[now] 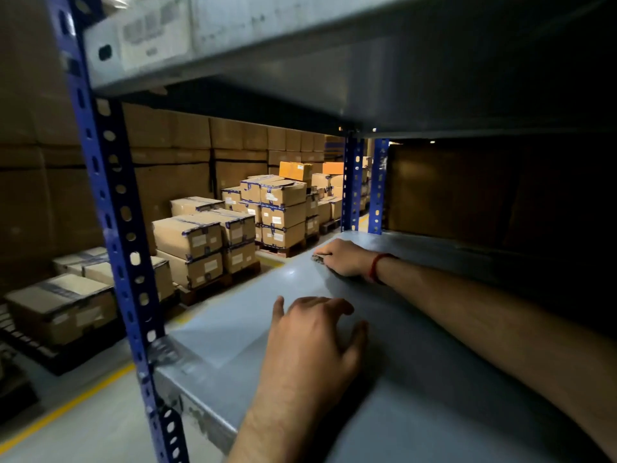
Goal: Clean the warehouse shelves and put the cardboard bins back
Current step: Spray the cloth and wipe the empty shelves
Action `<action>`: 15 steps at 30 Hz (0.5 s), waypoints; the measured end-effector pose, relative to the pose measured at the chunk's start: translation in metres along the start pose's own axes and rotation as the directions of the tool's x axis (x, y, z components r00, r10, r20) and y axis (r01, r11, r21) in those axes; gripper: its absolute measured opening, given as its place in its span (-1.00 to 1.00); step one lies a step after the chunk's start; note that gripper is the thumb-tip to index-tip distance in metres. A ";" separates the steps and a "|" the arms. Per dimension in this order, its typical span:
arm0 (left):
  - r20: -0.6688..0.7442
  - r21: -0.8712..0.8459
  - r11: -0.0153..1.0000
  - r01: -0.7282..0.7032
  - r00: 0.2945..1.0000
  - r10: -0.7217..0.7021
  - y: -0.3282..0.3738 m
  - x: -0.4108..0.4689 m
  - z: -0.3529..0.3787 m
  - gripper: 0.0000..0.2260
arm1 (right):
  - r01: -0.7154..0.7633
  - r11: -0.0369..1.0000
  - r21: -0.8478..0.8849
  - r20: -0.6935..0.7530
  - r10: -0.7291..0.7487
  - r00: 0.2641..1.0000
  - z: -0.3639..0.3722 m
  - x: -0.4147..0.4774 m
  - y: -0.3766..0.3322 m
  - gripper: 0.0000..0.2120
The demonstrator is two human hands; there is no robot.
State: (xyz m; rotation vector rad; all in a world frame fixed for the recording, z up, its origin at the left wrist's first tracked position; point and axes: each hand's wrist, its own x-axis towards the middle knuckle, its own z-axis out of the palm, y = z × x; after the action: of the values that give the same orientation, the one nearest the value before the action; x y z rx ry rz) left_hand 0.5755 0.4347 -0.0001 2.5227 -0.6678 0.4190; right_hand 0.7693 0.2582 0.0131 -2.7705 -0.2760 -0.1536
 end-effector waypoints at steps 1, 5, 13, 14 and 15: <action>0.012 0.013 1.000 0.003 1.000 -0.003 0.000 0.000 -0.001 -0.62 | 0.033 0.999 0.036 0.020 -0.034 0.999 0.004 0.005 -0.012 -0.64; 0.021 0.004 1.000 -0.004 1.000 0.004 -0.001 0.000 -0.002 -0.62 | 0.174 0.984 0.037 0.094 -0.177 0.980 0.005 0.011 -0.012 -0.62; 0.282 0.046 0.994 -0.103 0.956 0.086 0.001 0.063 -0.015 -0.61 | -0.012 1.000 0.012 -0.027 0.013 1.000 0.003 0.037 0.024 -0.63; 0.288 0.043 0.992 -0.117 0.952 0.100 0.000 0.081 -0.014 -0.63 | 0.018 0.997 0.070 0.002 -0.018 1.000 0.005 0.031 0.021 -0.64; 0.237 0.044 0.991 -0.128 0.965 0.114 -0.003 0.095 -0.011 -0.66 | 0.041 0.996 0.083 0.034 -0.044 0.998 0.003 0.027 0.022 -0.64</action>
State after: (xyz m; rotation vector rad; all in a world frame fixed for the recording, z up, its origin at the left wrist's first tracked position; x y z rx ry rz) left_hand 0.6548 0.4067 0.0464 2.6202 -0.9148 0.1846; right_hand 0.8007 0.2435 0.0072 -2.6895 -0.3432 -0.1013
